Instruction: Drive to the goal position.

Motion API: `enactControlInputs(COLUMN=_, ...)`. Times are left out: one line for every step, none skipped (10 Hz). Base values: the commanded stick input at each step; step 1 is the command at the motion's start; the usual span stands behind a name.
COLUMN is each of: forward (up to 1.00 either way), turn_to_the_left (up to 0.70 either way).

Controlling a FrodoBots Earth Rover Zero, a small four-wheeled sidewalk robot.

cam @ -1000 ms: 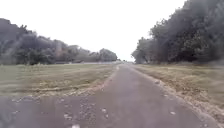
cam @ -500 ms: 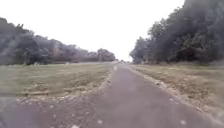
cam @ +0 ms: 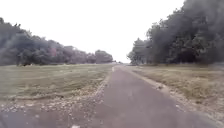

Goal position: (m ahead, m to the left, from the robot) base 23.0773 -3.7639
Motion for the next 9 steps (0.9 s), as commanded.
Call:
enactControlInputs(forward=0.60, turn_to_the_left=-0.14)
enactControlInputs(forward=0.60, turn_to_the_left=-0.14)
enactControlInputs(forward=0.60, turn_to_the_left=-0.14)
enactControlInputs(forward=0.60, turn_to_the_left=-0.14)
enactControlInputs(forward=0.60, turn_to_the_left=-0.14)
enactControlInputs(forward=0.60, turn_to_the_left=-0.14)
enactControlInputs(forward=0.60, turn_to_the_left=-0.14)
enactControlInputs(forward=0.60, turn_to_the_left=-0.14)
enactControlInputs(forward=0.60, turn_to_the_left=-0.13)
